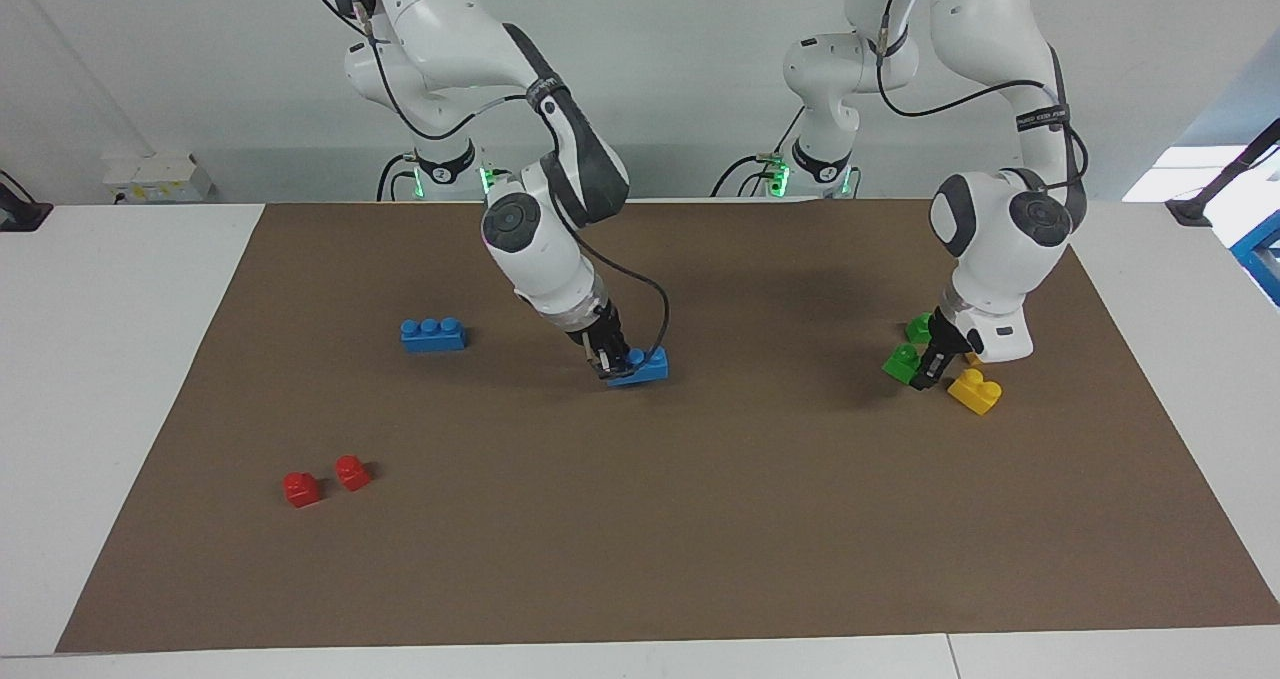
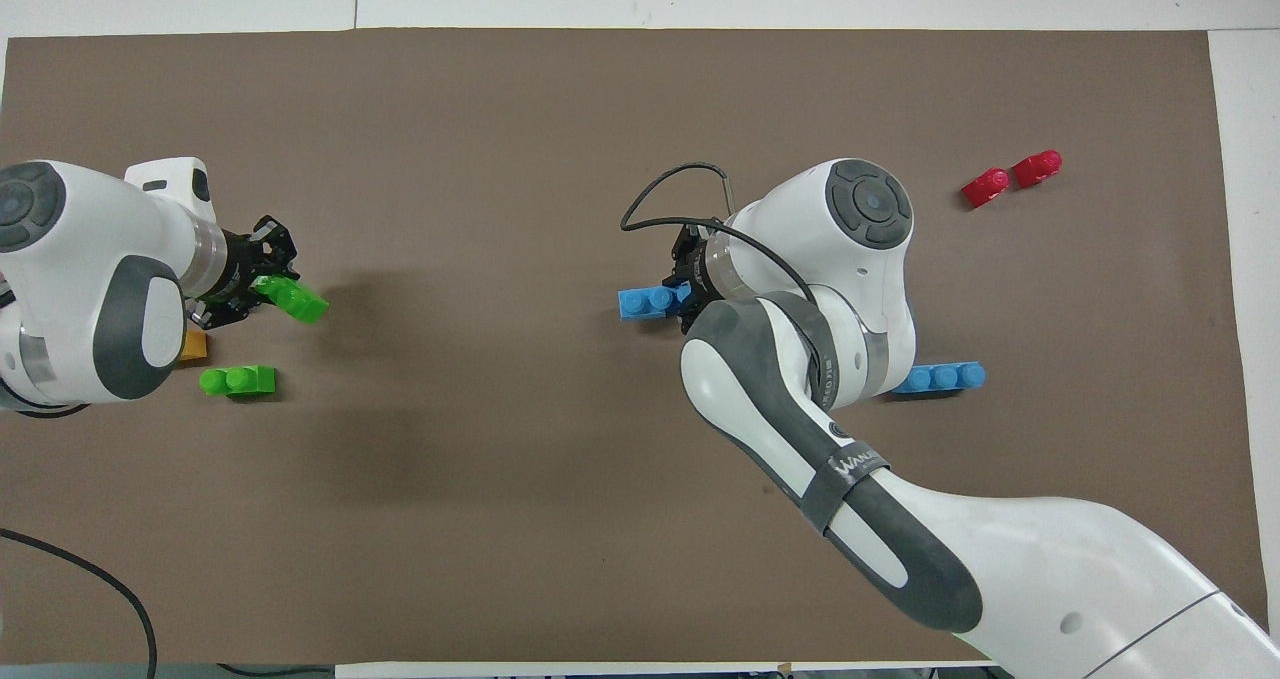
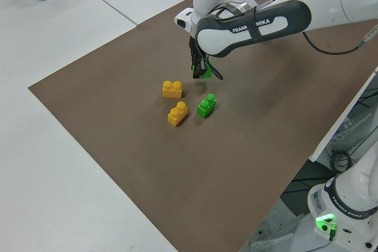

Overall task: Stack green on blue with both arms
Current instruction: 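Carry the blue brick toward the table centre while the left gripper lifts the green brick, then lower the green brick onto the blue brick with the left gripper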

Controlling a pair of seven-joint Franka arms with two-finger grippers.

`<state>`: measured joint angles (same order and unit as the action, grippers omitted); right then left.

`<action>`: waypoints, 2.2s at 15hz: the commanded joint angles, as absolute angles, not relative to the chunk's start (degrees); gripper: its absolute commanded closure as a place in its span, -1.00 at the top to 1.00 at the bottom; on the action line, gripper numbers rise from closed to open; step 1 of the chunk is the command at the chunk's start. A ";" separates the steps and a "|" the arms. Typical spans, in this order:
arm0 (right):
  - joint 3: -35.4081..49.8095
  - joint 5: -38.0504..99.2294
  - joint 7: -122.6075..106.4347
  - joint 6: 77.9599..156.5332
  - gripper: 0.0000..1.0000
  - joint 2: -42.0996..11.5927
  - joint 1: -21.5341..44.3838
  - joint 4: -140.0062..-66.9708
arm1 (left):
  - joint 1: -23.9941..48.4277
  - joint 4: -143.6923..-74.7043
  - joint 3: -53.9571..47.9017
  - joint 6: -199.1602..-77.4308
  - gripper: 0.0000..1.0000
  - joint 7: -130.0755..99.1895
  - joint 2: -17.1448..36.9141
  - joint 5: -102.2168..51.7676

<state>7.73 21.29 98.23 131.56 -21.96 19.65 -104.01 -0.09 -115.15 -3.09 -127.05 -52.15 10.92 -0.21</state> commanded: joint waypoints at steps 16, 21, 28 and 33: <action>7.73 22.50 102.13 139.31 -1.00 -23.20 21.18 -108.28 | 28.20 -112.24 -2.99 -119.09 -1.00 -129.96 4.66 3.52; 7.73 22.50 101.87 139.40 0.46 -23.12 20.92 -108.98 | 32.95 -112.24 -3.08 -121.45 -1.00 -140.42 5.54 4.65; 7.82 22.59 99.76 138.34 0.83 -23.03 18.54 -109.16 | 36.12 -108.81 -3.16 -123.83 -1.00 -143.44 10.02 5.89; 7.91 28.74 93.52 138.95 0.82 -22.59 18.02 -110.57 | 38.49 -105.40 -3.34 -125.60 -1.00 -142.74 15.89 9.57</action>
<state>7.30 26.15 96.47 137.91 -23.35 18.95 -109.09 36.82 -108.92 -4.03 -125.25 -142.36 11.84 6.91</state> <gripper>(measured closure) 0.097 0.652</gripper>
